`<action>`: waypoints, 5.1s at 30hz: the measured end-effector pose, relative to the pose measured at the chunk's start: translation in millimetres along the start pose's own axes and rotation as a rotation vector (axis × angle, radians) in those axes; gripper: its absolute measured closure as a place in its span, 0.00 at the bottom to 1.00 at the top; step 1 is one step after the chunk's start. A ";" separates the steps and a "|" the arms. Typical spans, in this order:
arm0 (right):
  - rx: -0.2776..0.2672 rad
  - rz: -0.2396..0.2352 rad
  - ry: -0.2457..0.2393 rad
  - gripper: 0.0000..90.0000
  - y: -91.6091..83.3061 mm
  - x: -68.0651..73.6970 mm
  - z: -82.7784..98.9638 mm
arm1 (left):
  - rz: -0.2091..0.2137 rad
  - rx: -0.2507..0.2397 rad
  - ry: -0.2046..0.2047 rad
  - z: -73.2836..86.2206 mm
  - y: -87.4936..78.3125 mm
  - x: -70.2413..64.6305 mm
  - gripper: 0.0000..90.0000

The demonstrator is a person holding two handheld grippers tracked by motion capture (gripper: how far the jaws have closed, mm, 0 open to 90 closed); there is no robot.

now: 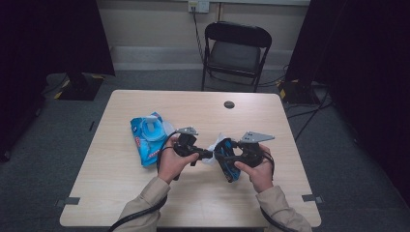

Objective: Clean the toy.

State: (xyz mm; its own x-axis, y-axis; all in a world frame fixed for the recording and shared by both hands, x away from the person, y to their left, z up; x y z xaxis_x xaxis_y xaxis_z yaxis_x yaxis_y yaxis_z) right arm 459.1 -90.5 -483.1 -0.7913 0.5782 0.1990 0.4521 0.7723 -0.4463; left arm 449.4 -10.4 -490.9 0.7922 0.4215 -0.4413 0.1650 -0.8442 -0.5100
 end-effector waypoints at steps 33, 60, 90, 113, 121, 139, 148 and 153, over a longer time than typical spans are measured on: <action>-0.026 -0.016 0.027 0.28 10.3 3.4 -17.6 | 0.026 0.048 0.021 26.5 25.0 -8.0 0.98; -0.060 -0.035 0.033 0.28 10.0 9.1 -33.6 | 0.051 0.095 0.031 42.9 45.3 -16.2 0.98; -0.063 -0.030 0.057 0.28 -5.7 -0.1 -12.5 | -0.032 -0.081 0.009 -13.4 -20.7 8.8 0.98; -0.029 -0.059 0.046 0.28 3.8 7.5 -3.9 | 0.014 -0.108 -0.017 -25.1 -18.4 6.8 0.98; -0.044 -0.060 0.052 0.28 1.5 6.6 -7.2 | 0.027 -0.098 -0.028 -19.3 -12.1 5.5 0.98; -0.033 -0.050 0.056 0.28 1.3 2.3 -3.4 | -0.009 -0.157 -0.031 -34.5 -41.8 15.5 0.98; -0.019 -0.045 0.055 0.28 5.1 1.8 0.6 | 0.017 -0.206 -0.025 -48.4 -51.9 8.3 0.98; -0.020 -0.047 0.058 0.28 5.5 1.9 0.4 | 0.049 -0.185 -0.041 -43.2 -41.2 3.6 0.98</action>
State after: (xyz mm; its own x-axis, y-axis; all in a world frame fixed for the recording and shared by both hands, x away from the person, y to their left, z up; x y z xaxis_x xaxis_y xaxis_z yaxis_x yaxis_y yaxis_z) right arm 459.9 -85.3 -485.5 -0.7871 0.5546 0.2699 0.4232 0.8039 -0.4179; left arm 470.9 11.6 -439.6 0.7782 0.3882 -0.4937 0.2350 -0.9090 -0.3444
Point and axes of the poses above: each handheld gripper's, and its own axes: y roughly forward along the jaws, z roughly out of its underside, x roughly to its left, the point moved 10 cm from there along y, roughly forward along the jaws, and after that the axes turned 2 degrees about x, right-handed, at the moved point
